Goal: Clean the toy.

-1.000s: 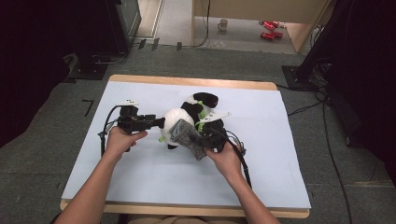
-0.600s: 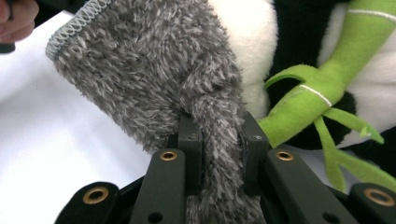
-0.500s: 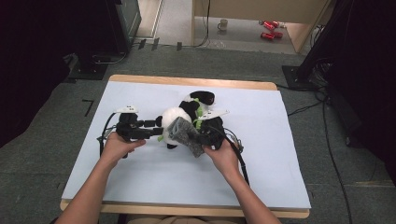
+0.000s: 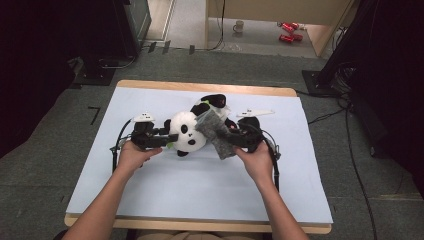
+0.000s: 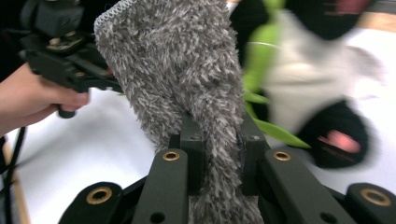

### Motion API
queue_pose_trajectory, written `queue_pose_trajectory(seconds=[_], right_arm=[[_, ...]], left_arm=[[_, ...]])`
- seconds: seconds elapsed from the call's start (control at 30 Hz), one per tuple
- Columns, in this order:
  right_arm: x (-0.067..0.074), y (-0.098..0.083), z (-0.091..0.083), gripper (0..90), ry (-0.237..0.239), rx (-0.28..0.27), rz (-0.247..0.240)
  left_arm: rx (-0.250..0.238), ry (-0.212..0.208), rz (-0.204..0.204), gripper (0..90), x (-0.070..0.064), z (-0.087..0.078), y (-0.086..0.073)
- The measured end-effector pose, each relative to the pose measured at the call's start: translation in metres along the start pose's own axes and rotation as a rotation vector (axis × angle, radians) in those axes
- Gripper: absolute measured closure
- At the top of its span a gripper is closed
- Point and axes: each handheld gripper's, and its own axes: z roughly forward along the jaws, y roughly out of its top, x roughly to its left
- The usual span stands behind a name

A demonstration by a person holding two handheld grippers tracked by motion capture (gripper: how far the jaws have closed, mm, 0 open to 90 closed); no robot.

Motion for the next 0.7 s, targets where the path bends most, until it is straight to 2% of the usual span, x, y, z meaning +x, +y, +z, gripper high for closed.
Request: queue_pose_trajectory(seconds=[0.17, 0.2, 0.3, 0.4, 0.53, 0.63, 0.7], right_arm=[[-0.027, -0.005, -0.018, 77.8, -0.084, -0.03, 0.033], [-0.033, -0.006, -0.022, 77.8, -0.102, -0.033, 0.031], [-0.052, -0.01, -0.032, 77.7, -0.143, -0.043, 0.082], [-0.071, -0.018, -0.037, 77.2, -0.213, -0.03, 0.106], [-0.097, -0.036, -0.028, 76.5, -0.235, -0.001, 0.188], [-0.111, -0.049, -0.015, 75.6, -0.25, 0.053, 0.222], [-0.116, -0.052, -0.006, 74.6, -0.267, 0.102, 0.224]], left_arm=[[-0.013, 0.039, -0.013, 44.9, 0.009, -0.004, 0.001], [-0.012, 0.039, -0.025, 44.9, 0.01, -0.004, 0.001], [-0.013, 0.026, -0.044, 44.4, 0.015, -0.004, 0.001], [-0.023, 0.023, -0.056, 43.1, 0.019, -0.003, 0.001], [-0.033, 0.032, -0.076, 40.7, 0.026, -0.002, 0.002], [-0.031, 0.036, -0.098, 38.8, 0.029, -0.002, 0.002], [-0.032, 0.029, -0.097, 38.4, 0.03, -0.002, 0.001]])
